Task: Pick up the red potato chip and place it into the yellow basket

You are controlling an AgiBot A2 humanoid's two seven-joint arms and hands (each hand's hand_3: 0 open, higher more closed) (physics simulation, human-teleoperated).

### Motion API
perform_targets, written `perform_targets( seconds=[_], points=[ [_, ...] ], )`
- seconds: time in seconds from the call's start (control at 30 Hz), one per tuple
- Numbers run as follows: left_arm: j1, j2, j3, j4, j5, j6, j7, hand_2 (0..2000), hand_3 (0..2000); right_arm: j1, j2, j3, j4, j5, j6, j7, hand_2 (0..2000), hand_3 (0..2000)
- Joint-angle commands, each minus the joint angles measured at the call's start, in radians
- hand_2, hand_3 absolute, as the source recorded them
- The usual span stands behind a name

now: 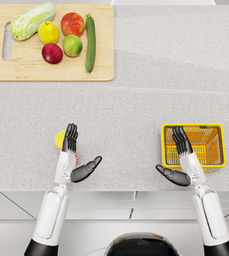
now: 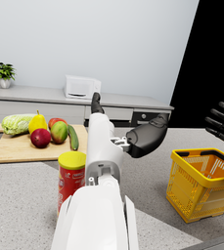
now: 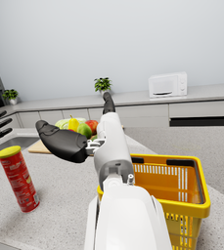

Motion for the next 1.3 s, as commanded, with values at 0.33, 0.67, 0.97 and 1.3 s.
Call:
perform_targets(
  seconds=[0.33,0.67,0.97,1.3],
  points=[
    [0.0,0.0,0.0,0.0,0.0,0.0,0.0,0,0,0.0,0.0,0.0,0.0,0.0,0.0,0.0,0,0],
    [0.122,0.058,-0.149,0.003,0.044,-0.091,-0.091,0,0,0.12,-0.068,-0.129,0.033,0.0,-0.09,0.091,0,0],
    [0.09,0.069,-0.197,0.088,0.433,-0.1,-0.1,0,0,0.074,-0.076,-0.197,0.035,0.366,-0.099,0.1,0,0],
    [0.052,0.082,-0.18,0.36,0.511,-0.101,-0.101,0,0,0.042,-0.089,-0.212,0.057,0.422,-0.1,0.101,0,0]
  ],
)
